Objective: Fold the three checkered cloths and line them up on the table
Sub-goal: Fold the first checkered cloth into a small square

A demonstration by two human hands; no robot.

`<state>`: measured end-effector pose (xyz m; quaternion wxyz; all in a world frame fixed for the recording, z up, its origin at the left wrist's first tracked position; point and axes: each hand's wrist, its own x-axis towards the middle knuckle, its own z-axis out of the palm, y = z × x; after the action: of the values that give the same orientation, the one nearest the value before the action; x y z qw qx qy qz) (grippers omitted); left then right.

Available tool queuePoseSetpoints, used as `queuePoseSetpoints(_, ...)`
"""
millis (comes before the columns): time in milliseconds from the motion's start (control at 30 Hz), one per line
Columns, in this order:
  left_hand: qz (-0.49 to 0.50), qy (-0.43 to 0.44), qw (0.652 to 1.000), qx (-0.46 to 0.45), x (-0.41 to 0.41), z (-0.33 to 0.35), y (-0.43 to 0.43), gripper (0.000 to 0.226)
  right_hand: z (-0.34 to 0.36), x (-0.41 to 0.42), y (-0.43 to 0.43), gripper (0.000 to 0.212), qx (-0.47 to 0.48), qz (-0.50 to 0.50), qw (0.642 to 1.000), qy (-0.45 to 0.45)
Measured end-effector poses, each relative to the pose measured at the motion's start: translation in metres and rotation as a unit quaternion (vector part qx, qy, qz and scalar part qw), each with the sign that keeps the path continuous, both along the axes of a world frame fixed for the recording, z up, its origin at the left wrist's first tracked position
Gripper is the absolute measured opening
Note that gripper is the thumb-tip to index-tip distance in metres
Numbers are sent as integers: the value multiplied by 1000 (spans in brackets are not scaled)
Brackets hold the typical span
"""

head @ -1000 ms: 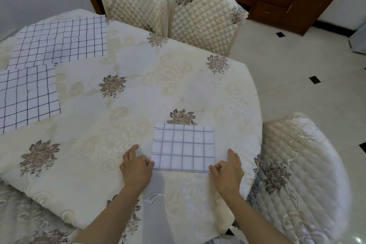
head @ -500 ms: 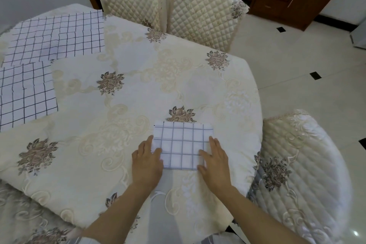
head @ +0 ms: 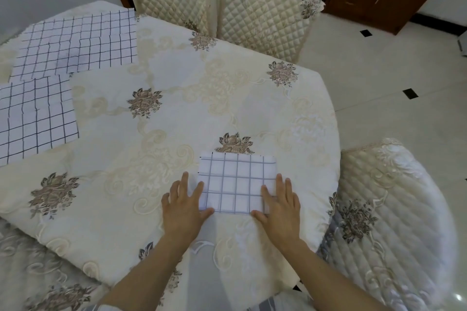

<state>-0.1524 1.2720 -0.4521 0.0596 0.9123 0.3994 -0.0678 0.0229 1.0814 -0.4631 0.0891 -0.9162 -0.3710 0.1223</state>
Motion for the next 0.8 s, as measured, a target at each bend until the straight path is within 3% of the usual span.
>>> queuePoseSetpoints(300, 9, 35, 999, -13, -5, 8, 5, 71, 11, 19, -26, 62, -62, -22, 997, 38)
queuePoseSetpoints(533, -177, 10, 984, 5, 29, 17, -26, 63, 23, 11, -12, 60, -62, 14, 998, 25)
queuePoseSetpoints(633, -201, 34, 978, -37, 46, 24, -44, 68, 25, 12, -9, 61, -81, 22, 996, 35)
queuePoseSetpoints(800, -252, 92, 963, -3, 72, 35, -55, 58, 30, 16, -11, 62, -85, 25, 995, 43)
